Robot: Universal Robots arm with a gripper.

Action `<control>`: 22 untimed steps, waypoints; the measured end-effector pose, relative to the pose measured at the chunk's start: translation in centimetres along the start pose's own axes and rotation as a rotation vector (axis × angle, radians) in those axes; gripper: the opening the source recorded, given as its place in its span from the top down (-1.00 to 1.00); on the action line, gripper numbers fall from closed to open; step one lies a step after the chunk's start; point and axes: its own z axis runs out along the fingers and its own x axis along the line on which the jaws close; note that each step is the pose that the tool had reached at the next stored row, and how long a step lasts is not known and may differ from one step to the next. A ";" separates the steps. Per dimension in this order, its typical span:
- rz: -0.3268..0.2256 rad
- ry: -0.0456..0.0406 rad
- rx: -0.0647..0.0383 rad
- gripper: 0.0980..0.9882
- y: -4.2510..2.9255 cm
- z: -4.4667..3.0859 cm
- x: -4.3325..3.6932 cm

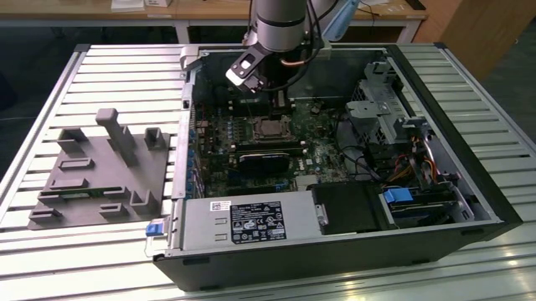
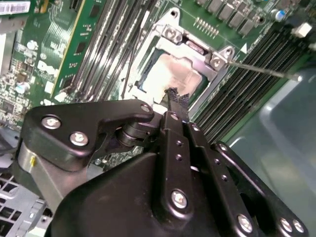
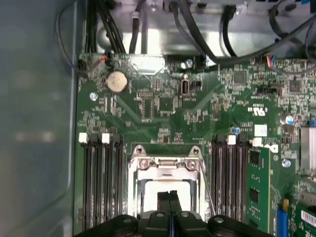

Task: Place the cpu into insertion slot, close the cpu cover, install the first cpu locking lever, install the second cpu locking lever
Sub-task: 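Close the cpu cover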

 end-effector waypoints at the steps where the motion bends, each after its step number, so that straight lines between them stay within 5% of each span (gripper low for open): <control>1: 0.000 -0.0001 0.000 0.99 -0.08 0.03 -0.07; 11: -0.004 0.0000 0.000 0.99 -0.33 0.13 -0.45; 22: -0.191 0.0063 -0.003 0.99 -0.33 0.16 -0.45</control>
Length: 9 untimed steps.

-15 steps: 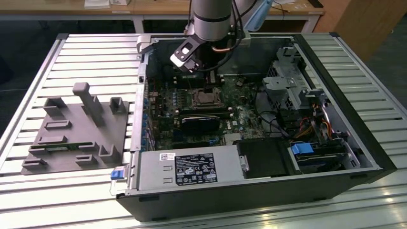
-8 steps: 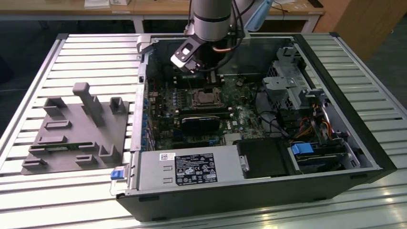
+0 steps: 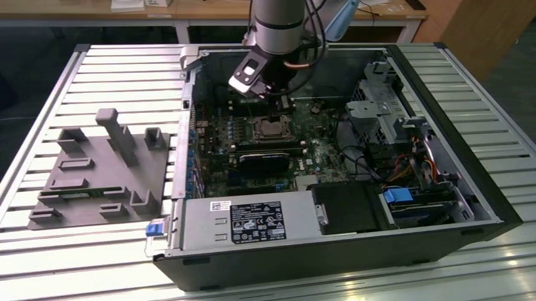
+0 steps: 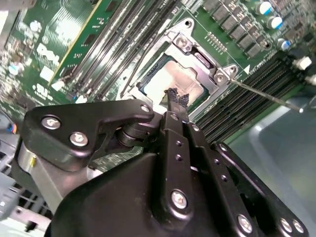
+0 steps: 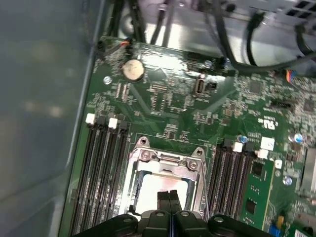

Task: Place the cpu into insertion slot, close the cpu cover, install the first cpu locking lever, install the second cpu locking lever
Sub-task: 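Close the cpu cover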

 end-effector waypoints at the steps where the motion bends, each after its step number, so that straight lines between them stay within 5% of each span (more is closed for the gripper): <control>1: -0.018 0.0006 0.000 0.99 0.00 0.00 0.00; 9: -0.161 0.0030 -0.002 0.99 -0.01 0.01 0.00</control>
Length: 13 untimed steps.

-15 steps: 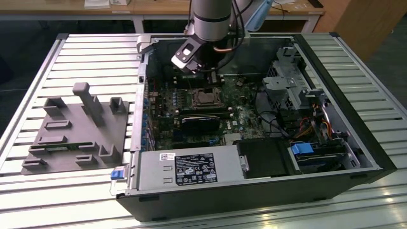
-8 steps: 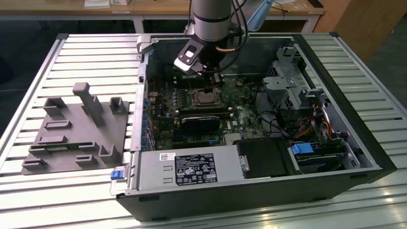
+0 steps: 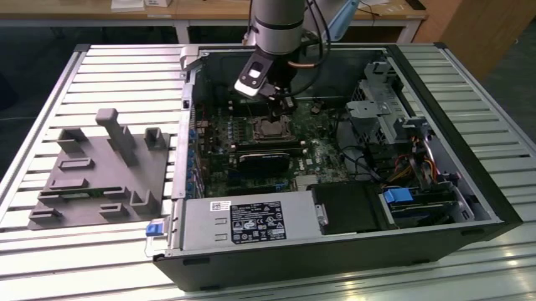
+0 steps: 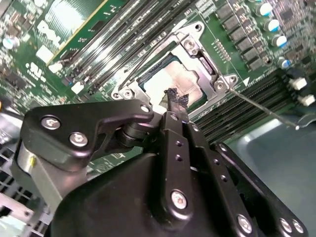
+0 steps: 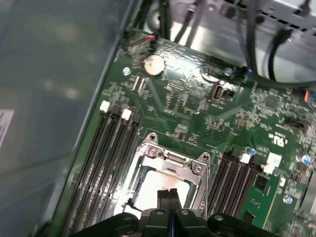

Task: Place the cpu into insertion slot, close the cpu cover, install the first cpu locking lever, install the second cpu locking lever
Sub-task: 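Close the cpu cover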

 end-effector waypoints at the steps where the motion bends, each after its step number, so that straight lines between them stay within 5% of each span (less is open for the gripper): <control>1: -0.017 -0.0006 0.000 0.99 0.00 0.00 0.00; 13: -0.223 0.0013 -0.002 0.99 -0.05 0.02 0.02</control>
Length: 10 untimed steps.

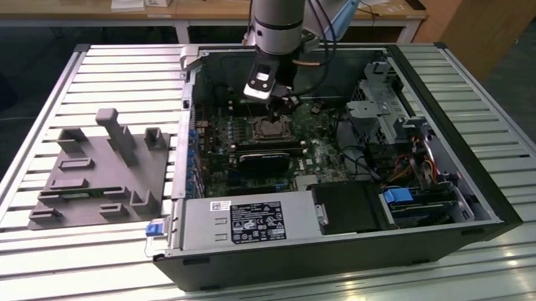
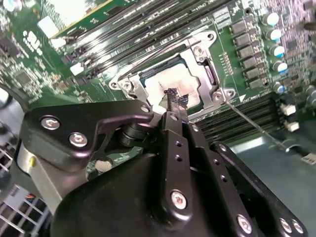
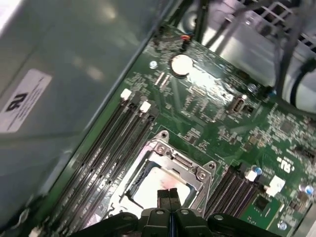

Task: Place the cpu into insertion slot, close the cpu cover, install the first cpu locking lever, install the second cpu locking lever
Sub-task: 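Close the cpu cover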

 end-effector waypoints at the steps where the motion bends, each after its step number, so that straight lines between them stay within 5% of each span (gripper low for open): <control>1: -0.018 0.0005 0.000 0.99 0.00 0.00 0.00; 10: -0.181 0.0056 -0.005 0.99 0.00 0.04 0.00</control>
